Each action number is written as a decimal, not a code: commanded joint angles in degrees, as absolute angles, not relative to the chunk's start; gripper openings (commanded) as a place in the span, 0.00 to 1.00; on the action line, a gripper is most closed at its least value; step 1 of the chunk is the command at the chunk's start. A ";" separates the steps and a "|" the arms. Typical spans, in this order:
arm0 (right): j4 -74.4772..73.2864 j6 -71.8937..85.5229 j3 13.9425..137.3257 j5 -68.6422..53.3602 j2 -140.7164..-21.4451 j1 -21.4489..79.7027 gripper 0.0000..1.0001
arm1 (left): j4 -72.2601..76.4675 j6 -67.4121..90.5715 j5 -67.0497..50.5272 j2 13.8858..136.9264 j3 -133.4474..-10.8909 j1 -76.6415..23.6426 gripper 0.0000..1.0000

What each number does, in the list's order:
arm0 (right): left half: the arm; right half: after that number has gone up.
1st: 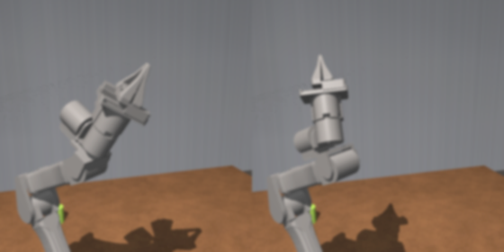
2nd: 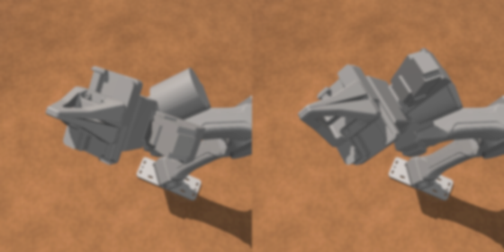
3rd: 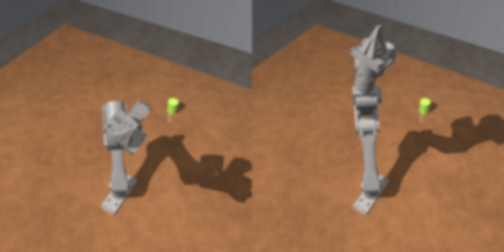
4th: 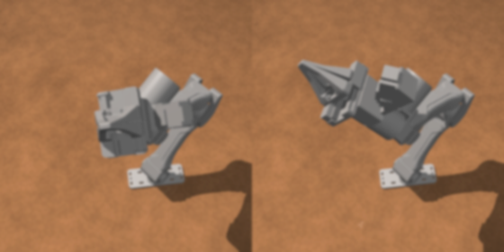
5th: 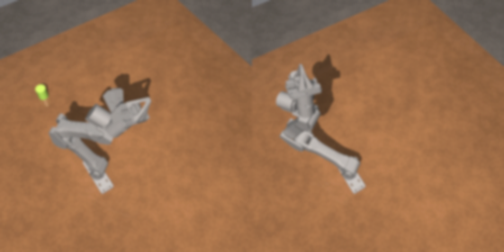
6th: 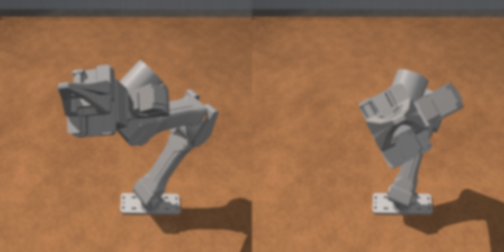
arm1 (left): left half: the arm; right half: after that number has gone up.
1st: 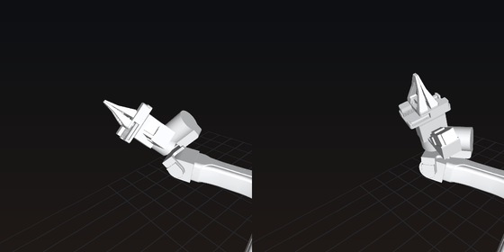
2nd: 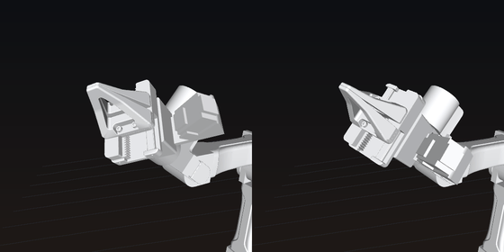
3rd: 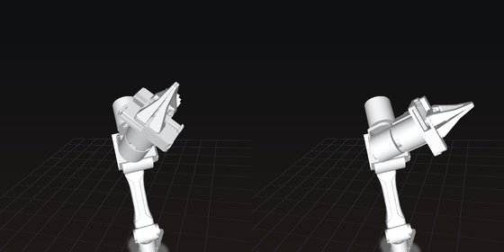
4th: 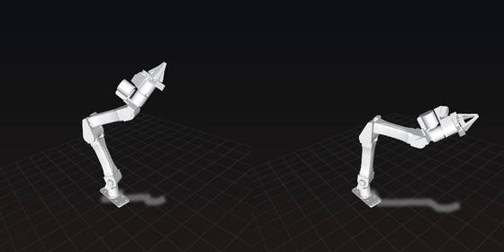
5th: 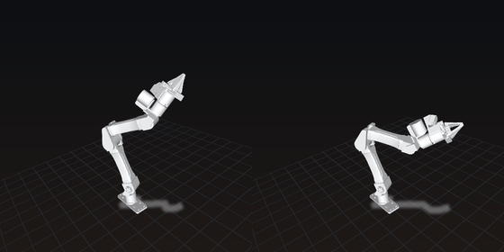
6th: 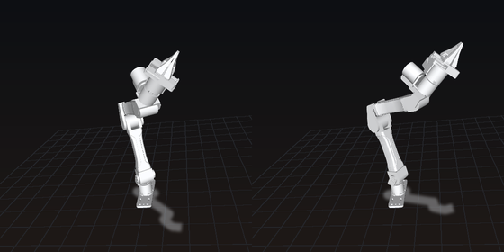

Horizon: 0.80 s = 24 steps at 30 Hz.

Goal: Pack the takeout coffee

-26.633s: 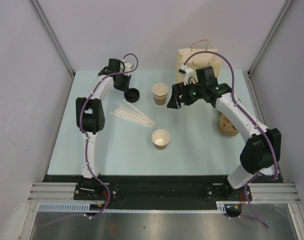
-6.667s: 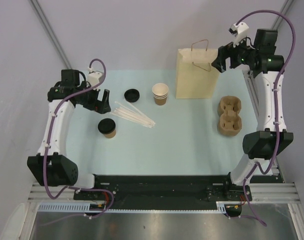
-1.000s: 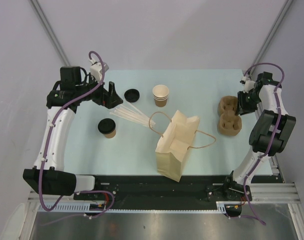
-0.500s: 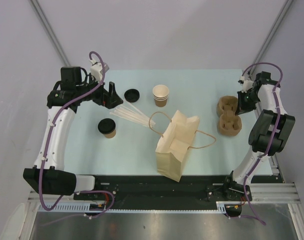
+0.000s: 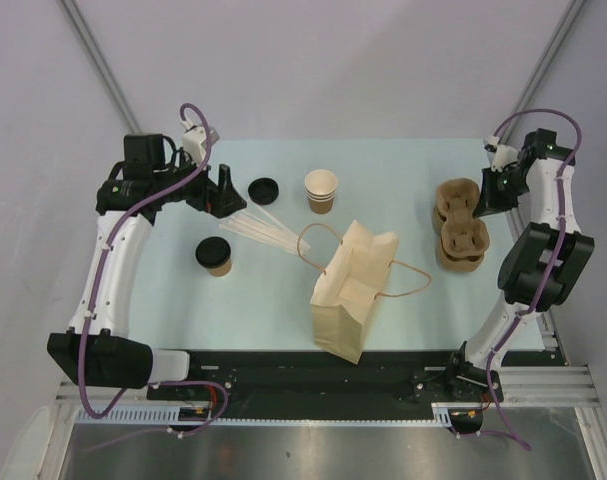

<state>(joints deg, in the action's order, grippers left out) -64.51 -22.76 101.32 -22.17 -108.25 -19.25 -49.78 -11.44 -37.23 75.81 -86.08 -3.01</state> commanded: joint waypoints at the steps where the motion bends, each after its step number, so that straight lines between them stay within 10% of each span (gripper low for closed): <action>1: -67.50 -22.33 105.64 -26.01 -107.58 -19.69 0.00 | -48.16 -11.34 -37.53 75.67 -85.96 -3.34 0.99; 15: -68.55 -21.00 104.50 -24.79 -112.23 -20.57 0.00 | -49.39 -11.87 -38.23 76.99 -88.15 -3.43 1.00; 24: -75.23 -28.64 107.67 -25.05 -110.13 -21.36 0.52 | -49.83 -12.04 -38.23 76.90 -88.42 -3.52 0.99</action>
<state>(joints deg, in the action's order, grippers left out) -71.07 -23.81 104.75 -24.93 -113.30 -20.93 -50.24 -11.53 -37.26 77.28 -86.04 -3.05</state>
